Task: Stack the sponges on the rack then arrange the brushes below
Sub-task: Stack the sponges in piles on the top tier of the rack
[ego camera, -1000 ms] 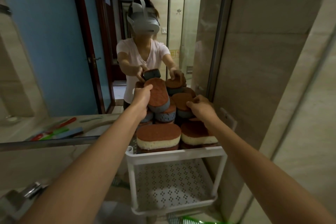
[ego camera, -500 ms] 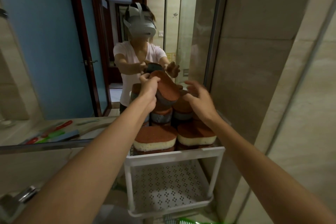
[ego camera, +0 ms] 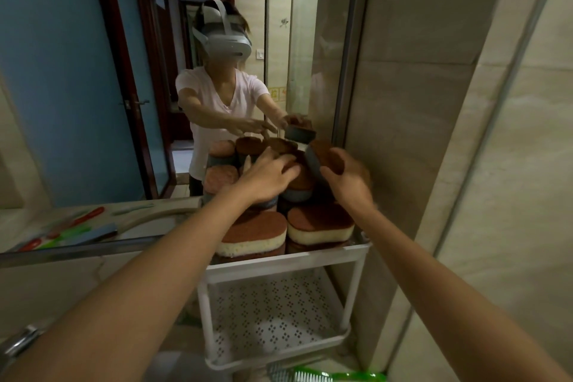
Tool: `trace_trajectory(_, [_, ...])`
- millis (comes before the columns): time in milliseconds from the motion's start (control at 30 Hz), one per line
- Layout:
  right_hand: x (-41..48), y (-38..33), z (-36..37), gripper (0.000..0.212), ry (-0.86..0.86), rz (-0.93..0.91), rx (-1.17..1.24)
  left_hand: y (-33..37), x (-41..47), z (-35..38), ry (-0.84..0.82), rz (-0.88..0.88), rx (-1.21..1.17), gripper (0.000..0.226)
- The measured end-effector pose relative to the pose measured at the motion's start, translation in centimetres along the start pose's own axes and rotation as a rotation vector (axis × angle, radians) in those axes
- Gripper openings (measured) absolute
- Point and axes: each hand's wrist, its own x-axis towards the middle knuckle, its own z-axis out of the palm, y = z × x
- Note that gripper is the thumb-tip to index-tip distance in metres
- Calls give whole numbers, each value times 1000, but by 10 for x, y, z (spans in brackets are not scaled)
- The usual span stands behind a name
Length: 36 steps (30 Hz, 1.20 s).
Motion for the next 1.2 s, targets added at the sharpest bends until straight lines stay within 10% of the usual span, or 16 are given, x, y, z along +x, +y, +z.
trace_trajectory(900, [1, -18, 6, 42, -397, 3, -746, -6, -18, 4, -203, 35, 381, 60])
trace_trajectory(1200, [-10, -21, 2, 49, -355, -36, -568, 9, -18, -15, -175, -45, 169, 51])
